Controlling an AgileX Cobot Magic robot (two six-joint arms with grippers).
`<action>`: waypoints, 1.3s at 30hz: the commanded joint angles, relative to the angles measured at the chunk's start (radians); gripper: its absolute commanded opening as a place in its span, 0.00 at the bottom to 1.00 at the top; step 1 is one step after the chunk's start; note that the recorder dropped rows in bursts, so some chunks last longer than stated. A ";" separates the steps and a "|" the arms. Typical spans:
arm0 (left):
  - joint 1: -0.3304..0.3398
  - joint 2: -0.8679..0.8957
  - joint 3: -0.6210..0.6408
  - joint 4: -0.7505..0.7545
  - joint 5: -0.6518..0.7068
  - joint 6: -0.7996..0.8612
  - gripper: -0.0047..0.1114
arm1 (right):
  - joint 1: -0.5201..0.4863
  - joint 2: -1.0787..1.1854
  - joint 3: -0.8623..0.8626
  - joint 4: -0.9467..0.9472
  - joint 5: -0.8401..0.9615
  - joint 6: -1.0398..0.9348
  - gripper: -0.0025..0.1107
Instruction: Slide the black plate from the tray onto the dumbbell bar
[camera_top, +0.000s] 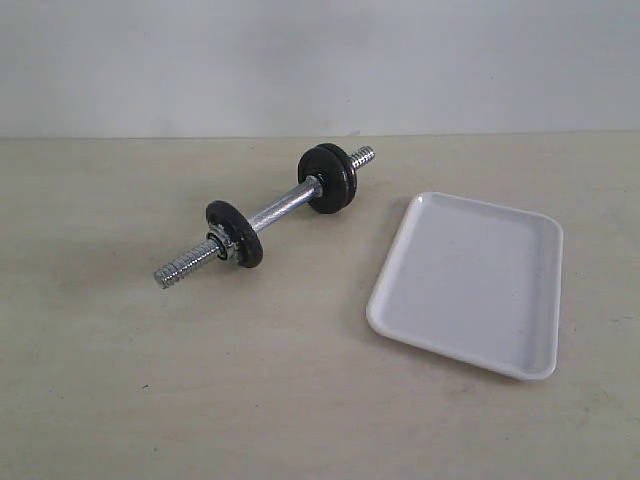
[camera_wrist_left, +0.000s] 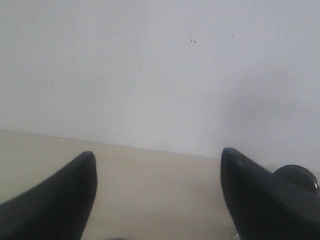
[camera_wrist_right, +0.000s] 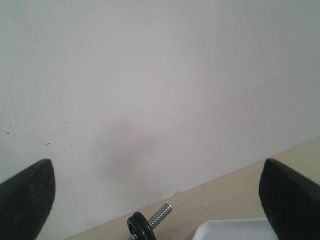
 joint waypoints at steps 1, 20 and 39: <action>0.002 -0.002 0.004 0.161 0.006 -0.014 0.60 | -0.001 0.002 0.004 -0.002 -0.002 -0.006 0.93; 0.002 -0.002 0.004 0.234 0.295 -0.009 0.07 | -0.001 0.002 0.004 -0.002 -0.002 -0.006 0.93; 0.002 -0.002 0.004 0.289 0.351 -0.011 0.07 | -0.001 0.002 0.004 -0.002 -0.002 -0.006 0.93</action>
